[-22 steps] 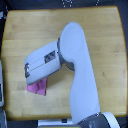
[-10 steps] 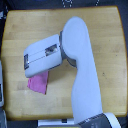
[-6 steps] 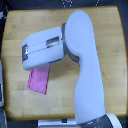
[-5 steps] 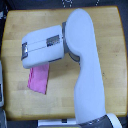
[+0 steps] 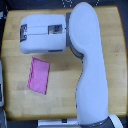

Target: Folding a cloth

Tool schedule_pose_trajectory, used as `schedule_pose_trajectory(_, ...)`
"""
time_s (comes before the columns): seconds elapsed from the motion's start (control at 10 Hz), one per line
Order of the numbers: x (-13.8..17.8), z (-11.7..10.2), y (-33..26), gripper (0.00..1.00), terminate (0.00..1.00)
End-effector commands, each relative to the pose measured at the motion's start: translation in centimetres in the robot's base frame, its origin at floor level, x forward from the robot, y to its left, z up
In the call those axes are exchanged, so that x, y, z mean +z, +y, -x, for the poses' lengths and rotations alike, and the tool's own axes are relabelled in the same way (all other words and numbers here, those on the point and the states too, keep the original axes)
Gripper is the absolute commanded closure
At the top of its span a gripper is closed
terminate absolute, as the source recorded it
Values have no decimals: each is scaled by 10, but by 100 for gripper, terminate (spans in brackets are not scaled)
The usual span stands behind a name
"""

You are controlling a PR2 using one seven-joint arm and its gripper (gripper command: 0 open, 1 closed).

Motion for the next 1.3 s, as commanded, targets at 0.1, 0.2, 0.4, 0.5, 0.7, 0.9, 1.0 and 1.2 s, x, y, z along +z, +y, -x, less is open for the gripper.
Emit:
schedule_pose_trajectory(0.1,20,-31,-73,0,0)
schedule_pose_trajectory(0.2,18,-35,-89,0,0)
schedule_pose_trajectory(0.4,15,-45,-152,0,0)
schedule_pose_trajectory(0.5,13,-51,-191,0,0)
schedule_pose_trajectory(0.7,11,-66,-247,0,0)
schedule_pose_trajectory(0.9,12,-78,-292,0,0)
schedule_pose_trajectory(1.0,11,-88,-316,0,0)
schedule_pose_trajectory(1.2,10,-107,-351,0,0)
